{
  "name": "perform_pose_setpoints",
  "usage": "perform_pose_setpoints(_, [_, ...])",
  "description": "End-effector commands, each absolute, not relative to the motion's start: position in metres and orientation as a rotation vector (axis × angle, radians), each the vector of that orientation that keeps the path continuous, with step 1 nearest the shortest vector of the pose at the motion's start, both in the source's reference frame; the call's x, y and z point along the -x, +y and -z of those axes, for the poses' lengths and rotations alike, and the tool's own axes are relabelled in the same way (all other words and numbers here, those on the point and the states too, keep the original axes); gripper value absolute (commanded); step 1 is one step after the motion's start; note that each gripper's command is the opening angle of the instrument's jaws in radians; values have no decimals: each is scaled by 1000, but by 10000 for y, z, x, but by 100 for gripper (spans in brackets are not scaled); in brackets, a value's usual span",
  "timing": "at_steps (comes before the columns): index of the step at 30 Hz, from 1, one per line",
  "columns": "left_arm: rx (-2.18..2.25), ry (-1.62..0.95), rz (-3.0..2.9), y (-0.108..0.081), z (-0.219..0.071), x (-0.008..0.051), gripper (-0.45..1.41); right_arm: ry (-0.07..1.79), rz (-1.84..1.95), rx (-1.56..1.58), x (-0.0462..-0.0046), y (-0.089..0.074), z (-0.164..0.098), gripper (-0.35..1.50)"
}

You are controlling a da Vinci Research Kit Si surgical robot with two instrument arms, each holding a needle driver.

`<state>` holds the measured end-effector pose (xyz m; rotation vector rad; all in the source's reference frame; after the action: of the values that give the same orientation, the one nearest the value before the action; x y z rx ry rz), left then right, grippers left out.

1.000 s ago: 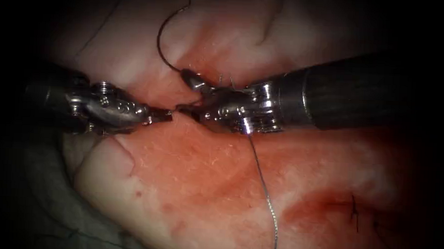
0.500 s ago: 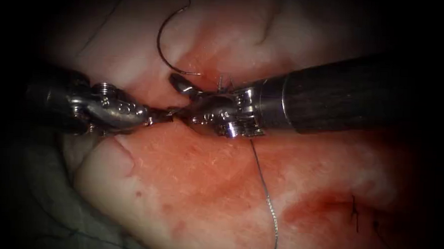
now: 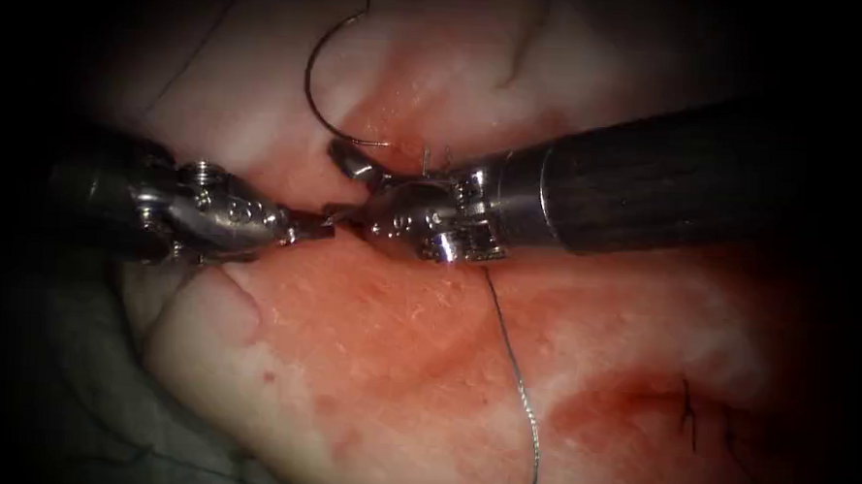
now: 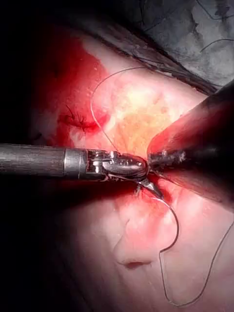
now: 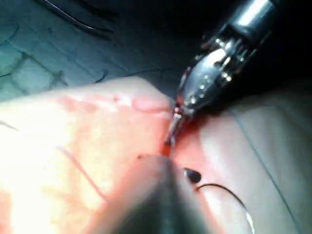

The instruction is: Wound Closure

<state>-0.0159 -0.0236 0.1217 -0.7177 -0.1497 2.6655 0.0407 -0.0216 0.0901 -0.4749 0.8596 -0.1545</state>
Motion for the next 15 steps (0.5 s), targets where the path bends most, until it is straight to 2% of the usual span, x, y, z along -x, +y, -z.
perform_pose_setpoints(1, [718, -153, -2666, -241, -1222, 164, -45, 860, 155, 474, -412, -217, -906, 145])
perform_pose_setpoints(12, [716, -152, -2665, -242, -1221, 165, -45, 851, 162, 474, -410, -217, -916, 140])
perform_pose_setpoints(13, [716, -152, -2665, -242, -1221, 165, -45, 846, 166, 464, -410, -218, -915, 125])
perform_pose_setpoints(14, [716, -152, -2665, -242, -1221, 165, -45, 831, 177, 439, -410, -221, -913, 81])
perform_pose_setpoints(15, [716, -152, -2665, -242, -1221, 165, -45, 831, 177, 439, -410, -221, -913, 81])
